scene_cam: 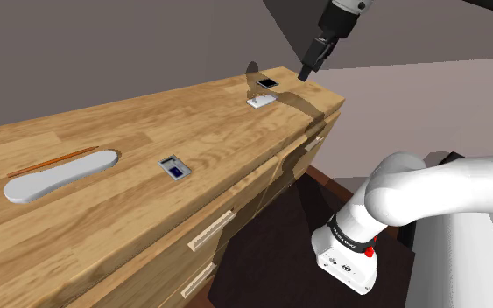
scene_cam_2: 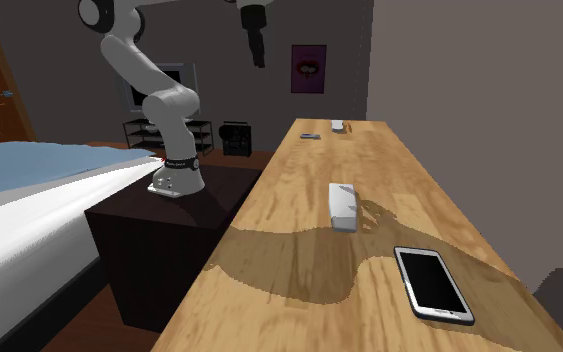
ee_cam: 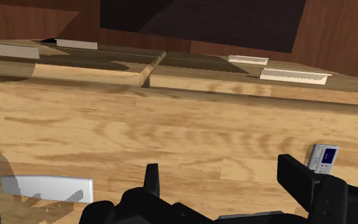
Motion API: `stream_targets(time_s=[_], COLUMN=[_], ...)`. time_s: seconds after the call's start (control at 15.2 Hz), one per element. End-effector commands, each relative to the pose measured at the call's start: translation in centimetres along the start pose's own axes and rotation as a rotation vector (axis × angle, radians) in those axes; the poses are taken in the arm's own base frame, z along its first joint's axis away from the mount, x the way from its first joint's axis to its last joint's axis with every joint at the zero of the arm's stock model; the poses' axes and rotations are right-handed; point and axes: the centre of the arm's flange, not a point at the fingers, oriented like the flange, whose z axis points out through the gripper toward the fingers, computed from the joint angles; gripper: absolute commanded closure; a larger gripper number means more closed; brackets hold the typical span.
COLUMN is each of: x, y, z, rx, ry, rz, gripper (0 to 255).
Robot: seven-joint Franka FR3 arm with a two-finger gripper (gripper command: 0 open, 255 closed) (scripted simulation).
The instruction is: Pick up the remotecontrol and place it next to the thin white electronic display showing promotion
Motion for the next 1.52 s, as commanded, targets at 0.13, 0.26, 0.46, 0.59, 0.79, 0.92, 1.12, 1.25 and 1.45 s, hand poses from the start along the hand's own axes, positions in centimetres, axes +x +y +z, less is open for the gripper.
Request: stream_targets(time_s=[0.13, 0.26, 0.46, 0.59, 0.79, 0.92, 1.12, 1.25, 1.45], x=[-0.3, -0.4, -0.2, 0.1, 0.8, 1.5, 2.9, 3.9, 5.8], y=[2.4, 4.7, 8.2, 10.5, 13.9, 16.1, 19.2, 21.2, 24.0], z=[1.4, 2.8, 4.9, 6.4, 8.6, 10.1, 12.4, 14.0, 16.3], rx=[0.008, 0.017, 0.029, 0.037, 0.050, 0.058, 0.071, 0.079, 0.091], ry=[-0.002, -0.004, -0.007, -0.009, -0.012, -0.014, -0.016, -0.018, -0.021], rz=[-0.072, -0.145, -0.253, -0.326, -0.434, -0.506, -0.615, -0.687, -0.796], gripper=[0, 0, 0, 0, 0, 0, 0, 0, 0])
